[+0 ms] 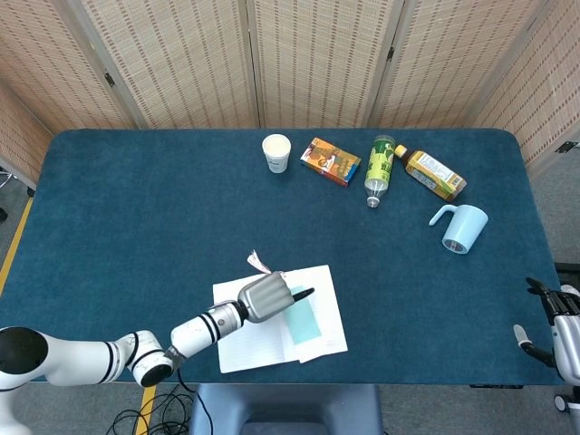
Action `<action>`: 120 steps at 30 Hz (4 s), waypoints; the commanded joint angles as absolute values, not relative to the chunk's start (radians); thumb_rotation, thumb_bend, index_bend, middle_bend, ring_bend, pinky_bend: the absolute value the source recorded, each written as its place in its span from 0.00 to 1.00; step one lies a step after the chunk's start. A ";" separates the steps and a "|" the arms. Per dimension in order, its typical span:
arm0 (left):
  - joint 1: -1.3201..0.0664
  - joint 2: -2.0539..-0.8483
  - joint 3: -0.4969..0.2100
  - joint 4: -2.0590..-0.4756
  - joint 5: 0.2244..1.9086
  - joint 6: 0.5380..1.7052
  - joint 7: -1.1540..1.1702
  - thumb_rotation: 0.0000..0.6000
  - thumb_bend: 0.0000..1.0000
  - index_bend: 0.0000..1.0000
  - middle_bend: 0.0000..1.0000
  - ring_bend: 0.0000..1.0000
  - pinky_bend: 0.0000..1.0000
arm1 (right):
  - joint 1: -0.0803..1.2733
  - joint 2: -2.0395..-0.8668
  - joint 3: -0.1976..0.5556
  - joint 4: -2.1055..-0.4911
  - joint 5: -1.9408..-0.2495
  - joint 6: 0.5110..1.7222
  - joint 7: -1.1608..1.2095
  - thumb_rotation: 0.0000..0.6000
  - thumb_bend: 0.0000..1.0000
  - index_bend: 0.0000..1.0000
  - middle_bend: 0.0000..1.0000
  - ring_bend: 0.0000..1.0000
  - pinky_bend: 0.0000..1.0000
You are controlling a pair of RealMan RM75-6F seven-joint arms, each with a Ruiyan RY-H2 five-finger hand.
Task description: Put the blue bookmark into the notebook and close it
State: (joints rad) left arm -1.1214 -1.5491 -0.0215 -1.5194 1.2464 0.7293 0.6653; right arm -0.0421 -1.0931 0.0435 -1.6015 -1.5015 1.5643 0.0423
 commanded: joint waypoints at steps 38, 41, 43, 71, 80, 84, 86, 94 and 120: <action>-1.223 -1.609 0.026 -1.751 0.930 0.744 1.017 1.00 0.64 0.17 0.88 0.86 0.97 | -0.043 -1.095 0.039 -1.599 -1.510 1.561 0.045 1.00 0.25 0.17 0.29 0.27 0.23; -1.248 -1.630 0.026 -1.754 0.880 0.761 1.043 1.00 0.64 0.16 0.88 0.86 0.97 | -0.044 -1.096 0.039 -1.597 -1.508 1.560 0.047 1.00 0.26 0.17 0.29 0.27 0.23; -1.265 -1.641 0.025 -1.755 0.851 0.774 1.057 1.00 0.64 0.16 0.88 0.86 0.97 | -0.046 -1.096 0.039 -1.596 -1.507 1.561 0.049 1.00 0.25 0.17 0.29 0.27 0.23; -1.386 -1.711 0.063 -1.731 0.645 0.893 1.128 1.00 0.64 0.20 0.88 0.86 0.97 | -0.052 -1.102 0.040 -1.569 -1.494 1.555 0.077 1.00 0.25 0.17 0.29 0.27 0.23; -1.381 -1.698 0.086 -1.759 0.666 0.917 1.114 1.00 0.64 0.23 0.88 0.86 0.97 | -0.052 -1.105 0.039 -1.563 -1.497 1.555 0.082 1.00 0.25 0.17 0.29 0.27 0.23; -1.380 -1.697 0.093 -1.768 0.676 0.924 1.111 1.00 0.64 0.23 0.88 0.86 0.97 | -0.053 -1.105 0.039 -1.564 -1.500 1.557 0.082 1.00 0.25 0.17 0.29 0.27 0.23; -1.379 -1.696 0.094 -1.771 0.678 0.927 1.109 1.00 0.64 0.23 0.88 0.86 0.97 | -0.054 -1.105 0.039 -1.564 -1.500 1.558 0.081 1.00 0.25 0.17 0.29 0.27 0.23; -1.376 -1.691 0.107 -1.783 0.683 0.945 1.115 1.00 0.64 0.23 0.88 0.85 0.97 | -0.055 -1.102 0.039 -1.567 -1.503 1.561 0.081 1.00 0.25 0.17 0.29 0.27 0.23; -1.336 -1.600 0.109 -1.843 0.722 0.972 1.044 1.00 0.64 0.22 0.88 0.84 0.97 | -0.060 -1.101 0.037 -1.567 -1.515 1.574 0.086 1.00 0.25 0.17 0.29 0.27 0.23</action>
State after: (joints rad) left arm -1.3409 -1.6090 0.1061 -1.8390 0.7181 0.9708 1.0497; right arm -0.0598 -1.1014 0.0371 -1.5674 -1.5149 1.5735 0.0859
